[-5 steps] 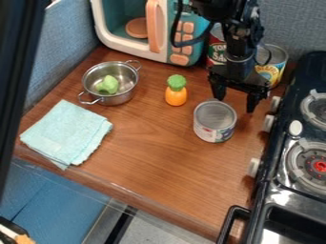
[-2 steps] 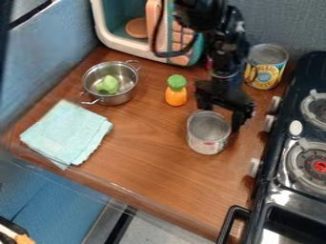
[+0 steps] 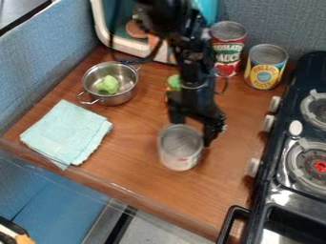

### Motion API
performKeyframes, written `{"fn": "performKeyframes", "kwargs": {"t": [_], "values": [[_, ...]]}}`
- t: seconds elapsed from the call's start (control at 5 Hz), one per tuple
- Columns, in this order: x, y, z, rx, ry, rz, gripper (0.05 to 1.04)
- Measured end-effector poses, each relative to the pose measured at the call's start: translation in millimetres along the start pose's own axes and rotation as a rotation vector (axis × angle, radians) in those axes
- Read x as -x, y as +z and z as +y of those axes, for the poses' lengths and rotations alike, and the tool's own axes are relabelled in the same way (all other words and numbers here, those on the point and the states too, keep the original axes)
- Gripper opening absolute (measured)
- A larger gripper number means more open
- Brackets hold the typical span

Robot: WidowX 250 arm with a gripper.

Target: Move the white can to the middle bottom of the table

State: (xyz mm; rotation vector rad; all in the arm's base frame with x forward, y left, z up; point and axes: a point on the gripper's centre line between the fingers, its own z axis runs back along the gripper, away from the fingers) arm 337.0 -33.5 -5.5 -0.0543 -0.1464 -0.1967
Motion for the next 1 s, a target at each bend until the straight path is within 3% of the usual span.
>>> {"fn": "performKeyframes", "kwargs": {"t": [0.4,0.6,0.8,1.0], "values": [[30.5,1.7,4.2,0.006,-0.023,0.021,0.999],[19.0,17.0,6.9,-0.014,0.01,-0.032,0.999],[-1.0,46.2,12.7,-0.022,0.076,-0.112,0.999],[1.5,71.0,30.0,-0.007,0.136,-0.135,0.999]]}}
